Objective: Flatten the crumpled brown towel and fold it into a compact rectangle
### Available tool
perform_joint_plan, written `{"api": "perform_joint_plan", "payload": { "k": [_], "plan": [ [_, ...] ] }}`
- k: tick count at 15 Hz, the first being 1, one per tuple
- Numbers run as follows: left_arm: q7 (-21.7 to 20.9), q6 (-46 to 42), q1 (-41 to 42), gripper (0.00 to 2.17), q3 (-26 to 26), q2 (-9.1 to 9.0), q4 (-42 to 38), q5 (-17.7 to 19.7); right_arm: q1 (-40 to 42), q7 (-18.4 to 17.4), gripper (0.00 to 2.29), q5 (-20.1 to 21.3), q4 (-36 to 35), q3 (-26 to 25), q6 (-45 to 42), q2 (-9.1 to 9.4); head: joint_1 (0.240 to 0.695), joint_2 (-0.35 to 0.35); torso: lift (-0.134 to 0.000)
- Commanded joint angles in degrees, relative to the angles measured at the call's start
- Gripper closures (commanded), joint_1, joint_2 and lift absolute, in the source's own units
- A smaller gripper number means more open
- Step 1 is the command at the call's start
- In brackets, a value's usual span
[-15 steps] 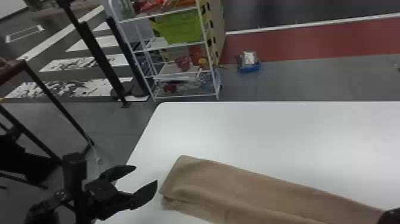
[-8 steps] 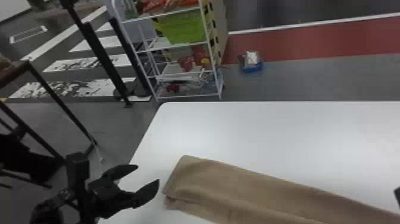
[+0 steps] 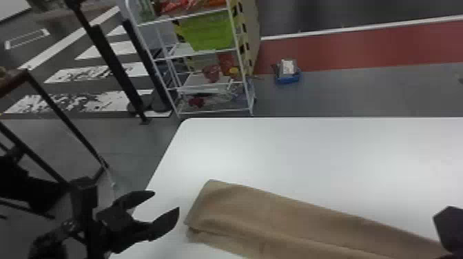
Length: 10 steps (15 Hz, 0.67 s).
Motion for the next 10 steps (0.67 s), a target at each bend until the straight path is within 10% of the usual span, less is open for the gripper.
{"api": "perform_joint_plan", "payload": {
  "k": [1,10],
  "plan": [
    [-0.1,0.0,0.0,0.04,0.2,-0.15,0.0,0.0,-0.3,0.5,0.85,0.4,0.0,1.1,0.1,0.19,0.695,0.345,-0.124],
    [-0.3,0.0,-0.3,0.05,0.7,-0.15,0.2,0.2,-0.9,0.5,0.92,3.7,1.9,3.7,-0.6,0.63,0.695,0.350,-0.124]
  ]
}}
